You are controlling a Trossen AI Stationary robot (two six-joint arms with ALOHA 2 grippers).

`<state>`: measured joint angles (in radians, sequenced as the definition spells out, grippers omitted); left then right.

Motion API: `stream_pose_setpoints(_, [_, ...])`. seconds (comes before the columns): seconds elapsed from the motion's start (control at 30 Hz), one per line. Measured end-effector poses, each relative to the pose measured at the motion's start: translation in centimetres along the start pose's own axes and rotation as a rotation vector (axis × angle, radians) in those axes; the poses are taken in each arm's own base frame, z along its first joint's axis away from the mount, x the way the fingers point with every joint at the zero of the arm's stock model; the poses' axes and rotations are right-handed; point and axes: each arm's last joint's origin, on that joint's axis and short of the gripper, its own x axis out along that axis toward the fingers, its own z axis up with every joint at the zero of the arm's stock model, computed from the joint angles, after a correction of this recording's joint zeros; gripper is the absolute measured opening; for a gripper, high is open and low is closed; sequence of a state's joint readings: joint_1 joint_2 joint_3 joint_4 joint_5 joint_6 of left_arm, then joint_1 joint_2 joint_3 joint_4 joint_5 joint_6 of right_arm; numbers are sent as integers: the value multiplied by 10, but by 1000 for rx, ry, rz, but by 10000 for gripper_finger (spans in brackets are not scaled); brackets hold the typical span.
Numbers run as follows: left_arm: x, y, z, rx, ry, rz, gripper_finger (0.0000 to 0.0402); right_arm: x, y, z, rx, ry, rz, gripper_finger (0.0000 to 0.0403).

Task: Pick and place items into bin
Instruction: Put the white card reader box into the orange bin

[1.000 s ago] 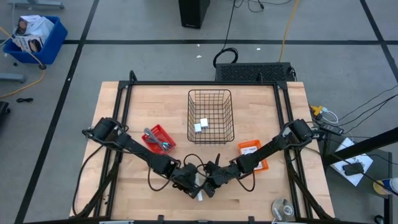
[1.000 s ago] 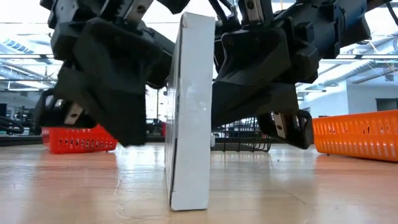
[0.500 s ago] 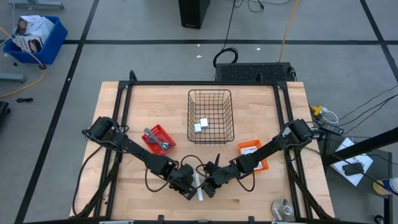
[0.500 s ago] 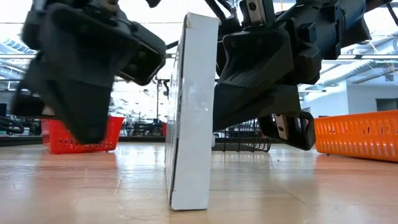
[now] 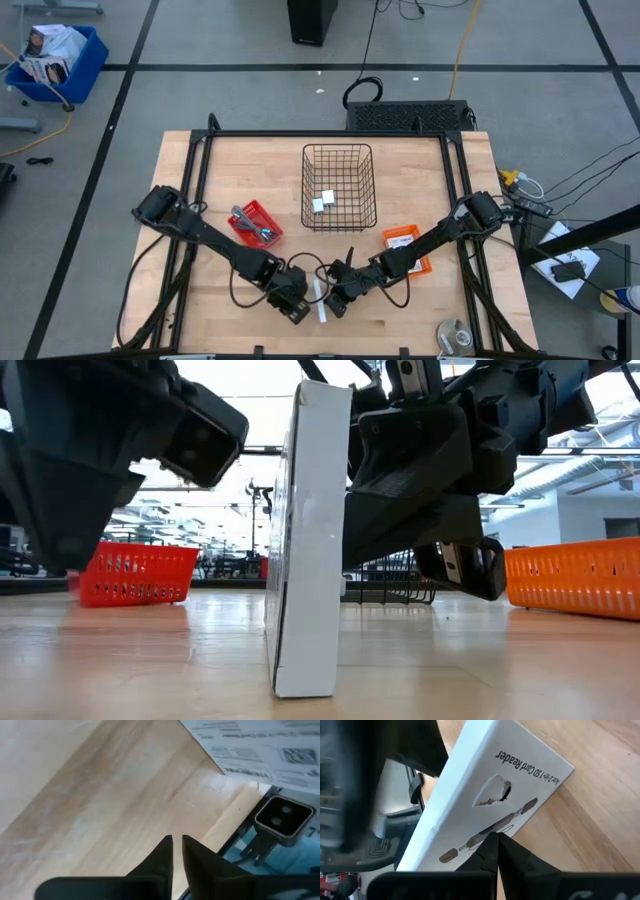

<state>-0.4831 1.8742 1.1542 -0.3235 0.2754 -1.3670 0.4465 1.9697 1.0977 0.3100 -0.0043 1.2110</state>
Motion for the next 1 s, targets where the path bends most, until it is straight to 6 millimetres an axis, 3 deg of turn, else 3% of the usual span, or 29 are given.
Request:
stream_pose_setpoints(0.13, [-10, 3, 0, 34, -17, 37, 90, 0, 0, 0, 0, 1, -1, 0])
stream_pose_setpoints(0.3, [-22, 9, 1, 18, -8, 106, 179, 0, 1, 0, 0, -1, 6, 0])
stream_pose_setpoints(0.5, [-39, 6, 2, 44, -27, 73, 256, 0, 1, 0, 0, 21, 15, 0])
stream_pose_setpoints(0.67, [-43, 7, 2, 44, -57, 87, 274, 0, 0, -1, 15, 26, 8, 0])
stream_pose_setpoints(1.0, [-43, 7, 2, 50, -64, 90, 261, 0, 0, -1, 26, 28, 8, 0])
